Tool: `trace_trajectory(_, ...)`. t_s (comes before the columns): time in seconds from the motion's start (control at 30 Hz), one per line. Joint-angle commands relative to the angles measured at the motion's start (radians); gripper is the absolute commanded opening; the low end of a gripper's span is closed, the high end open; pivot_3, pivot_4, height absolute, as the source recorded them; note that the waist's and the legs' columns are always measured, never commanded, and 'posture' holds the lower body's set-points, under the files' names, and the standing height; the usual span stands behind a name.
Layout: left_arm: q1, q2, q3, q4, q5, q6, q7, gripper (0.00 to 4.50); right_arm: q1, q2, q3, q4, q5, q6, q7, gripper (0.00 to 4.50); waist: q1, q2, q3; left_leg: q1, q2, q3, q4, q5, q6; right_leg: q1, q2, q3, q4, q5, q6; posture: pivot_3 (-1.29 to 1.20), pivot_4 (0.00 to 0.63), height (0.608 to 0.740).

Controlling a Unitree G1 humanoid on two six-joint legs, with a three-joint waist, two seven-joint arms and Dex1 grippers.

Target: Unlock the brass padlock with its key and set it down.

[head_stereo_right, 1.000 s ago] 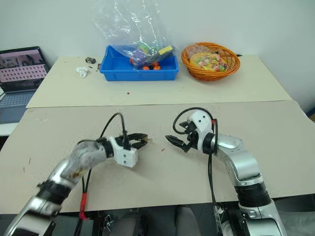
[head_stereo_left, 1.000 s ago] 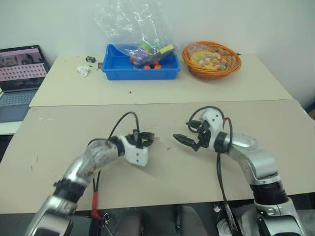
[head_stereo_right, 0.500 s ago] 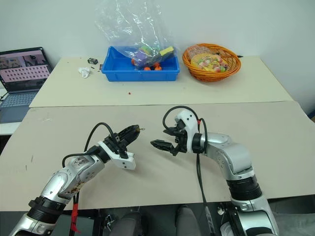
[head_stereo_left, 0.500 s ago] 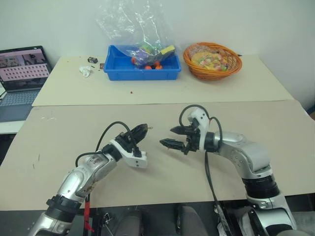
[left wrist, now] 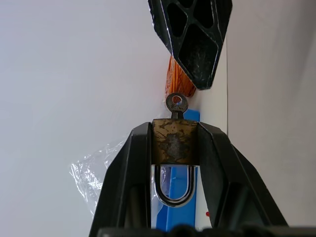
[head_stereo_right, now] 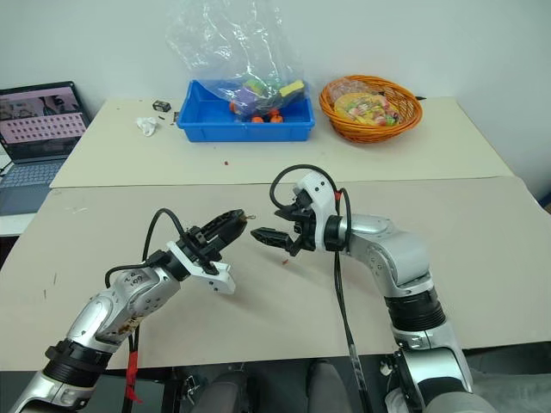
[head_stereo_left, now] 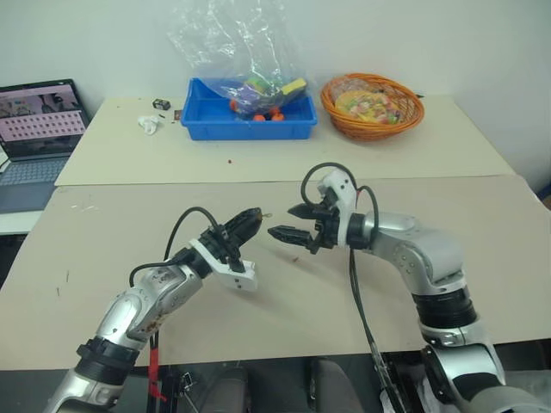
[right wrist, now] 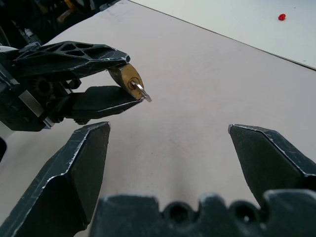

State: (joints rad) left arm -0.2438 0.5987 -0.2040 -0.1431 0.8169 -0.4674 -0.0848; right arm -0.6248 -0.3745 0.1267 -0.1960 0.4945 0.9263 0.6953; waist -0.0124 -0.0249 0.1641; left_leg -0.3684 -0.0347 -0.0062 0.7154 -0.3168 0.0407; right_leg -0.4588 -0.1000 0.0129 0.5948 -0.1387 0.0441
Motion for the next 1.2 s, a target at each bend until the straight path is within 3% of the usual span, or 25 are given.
trace_trajectory(0.03,-0.017,0.002,0.007,-0.026,-0.075,-0.024,-0.028,0.83,-0.015,0.007,-0.005,-0.033,0.007,-0.017,-0.006,4.5,0.0,0.0,0.0,0.0,0.0,0.0,0.0,0.0,0.0,0.0,0.0,0.0,0.0,0.0,0.0,0.0,0.15,0.728)
trace_trajectory(0.27,-0.009,-0.004,0.002,-0.018,-0.166,-0.003,-0.125,0.83,-0.009,0.007,-0.004,-0.04,0.013,-0.014,-0.007,4.5,-0.001,0.0,0.0,0.0,0.0,0.0,0.0,0.0,0.0,0.0,0.0,0.0,0.0,0.0,0.0,0.0,0.15,0.728)
trace_trajectory(0.37,-0.006,-0.004,0.003,-0.024,-0.174,-0.002,-0.144,0.83,-0.004,-0.001,-0.007,-0.045,0.017,-0.008,-0.003,3.8,-0.001,0.0,0.0,0.0,0.0,0.0,0.0,0.0,0.0,0.0,0.0,0.0,0.0,0.0,0.0,0.0,0.15,0.728)
trace_trajectory(0.53,0.001,-0.006,0.008,-0.026,-0.172,0.005,-0.162,0.83,-0.004,-0.015,-0.019,-0.043,0.027,0.002,0.002,1.95,-0.001,0.0,0.0,0.0,0.0,0.0,0.0,0.0,0.0,0.0,0.0,0.0,0.0,0.0,0.0,0.0,0.15,0.728)
trace_trajectory(0.73,0.002,-0.01,0.008,-0.034,-0.172,0.007,-0.164,0.83,-0.004,-0.031,-0.017,-0.04,0.041,0.01,0.012,0.03,-0.001,0.0,0.0,0.0,0.0,0.0,0.0,0.0,0.0,0.0,0.0,0.0,0.0,0.0,0.0,0.0,0.15,0.728)
trace_trajectory(1.13,0.008,-0.014,0.007,-0.037,-0.174,0.004,-0.166,0.83,-0.006,-0.038,-0.01,-0.022,0.02,-0.02,0.002,0.03,0.0,0.0,0.0,0.0,0.0,0.0,0.0,0.0,0.0,0.0,0.0,0.0,0.0,0.0,0.0,0.0,0.15,0.728)
trace_trajectory(1.17,0.009,-0.014,0.007,-0.038,-0.174,0.004,-0.166,0.83,-0.008,-0.04,-0.018,-0.018,0.022,-0.017,0.002,0.58,0.0,0.0,0.0,0.0,0.0,0.0,0.0,0.0,0.0,0.0,0.0,0.0,0.0,0.0,0.0,0.0,0.15,0.728)
trace_trajectory(1.2,0.01,-0.016,0.007,-0.039,-0.177,0.007,-0.168,0.83,-0.009,-0.049,-0.023,-0.019,0.025,-0.018,0.011,0.85,0.0,0.0,0.0,0.0,0.0,0.0,0.0,0.0,0.0,0.0,0.0,0.0,0.0,0.0,0.0,0.0,0.15,0.728)
